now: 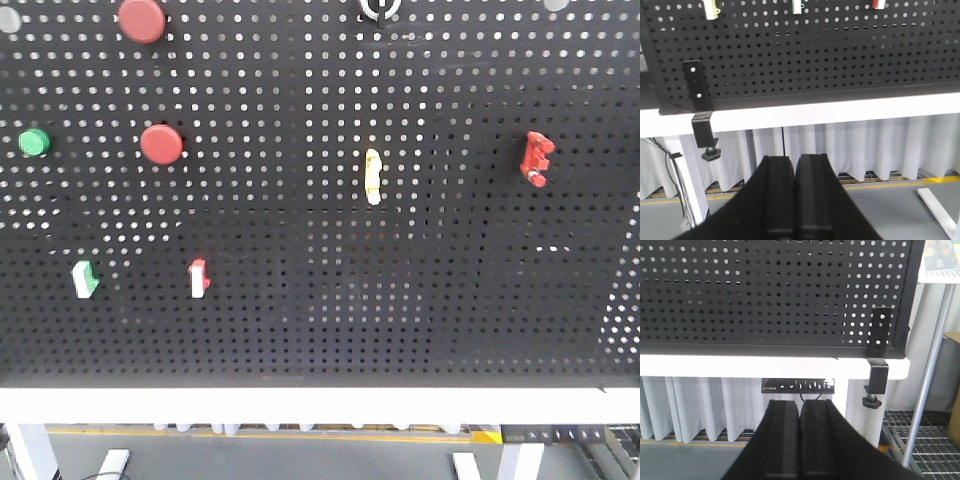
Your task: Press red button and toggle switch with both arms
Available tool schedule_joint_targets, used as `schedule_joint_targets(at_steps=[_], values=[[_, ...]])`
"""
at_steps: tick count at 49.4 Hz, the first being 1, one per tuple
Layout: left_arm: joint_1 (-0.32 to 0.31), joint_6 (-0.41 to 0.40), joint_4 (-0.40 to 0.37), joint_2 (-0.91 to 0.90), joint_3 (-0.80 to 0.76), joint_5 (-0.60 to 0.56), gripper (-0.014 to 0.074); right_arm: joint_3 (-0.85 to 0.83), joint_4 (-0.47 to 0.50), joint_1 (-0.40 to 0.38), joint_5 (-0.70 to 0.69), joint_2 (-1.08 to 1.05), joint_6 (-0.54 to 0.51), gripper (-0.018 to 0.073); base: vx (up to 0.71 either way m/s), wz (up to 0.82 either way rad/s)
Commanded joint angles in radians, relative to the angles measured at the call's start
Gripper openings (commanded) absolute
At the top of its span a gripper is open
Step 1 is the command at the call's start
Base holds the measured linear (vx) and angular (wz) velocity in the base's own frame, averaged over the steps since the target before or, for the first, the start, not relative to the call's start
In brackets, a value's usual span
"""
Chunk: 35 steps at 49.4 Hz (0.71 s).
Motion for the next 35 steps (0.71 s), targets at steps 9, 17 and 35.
schedule_joint_targets(at_steps=[9,17,35], values=[[0.004,-0.006,-0.008,-0.006,0.026,-0.088,0.0001,0.011,-0.001,-0.003,-0.081,0.0,-0.005,-0.0003,0.1,0.0],[0.004,-0.006,-0.008,-0.006,0.026,-0.088,0.0001,0.011,-0.001,-0.003,-0.081,0.0,-0.005,-0.0003,0.05,0.0],[0.004,-0.006,-0.008,-0.006,0.026,-0.088,0.0001,0.011,-0.001,-0.003,-0.081,0.0,-0.005,-0.0003,0.0,0.0]])
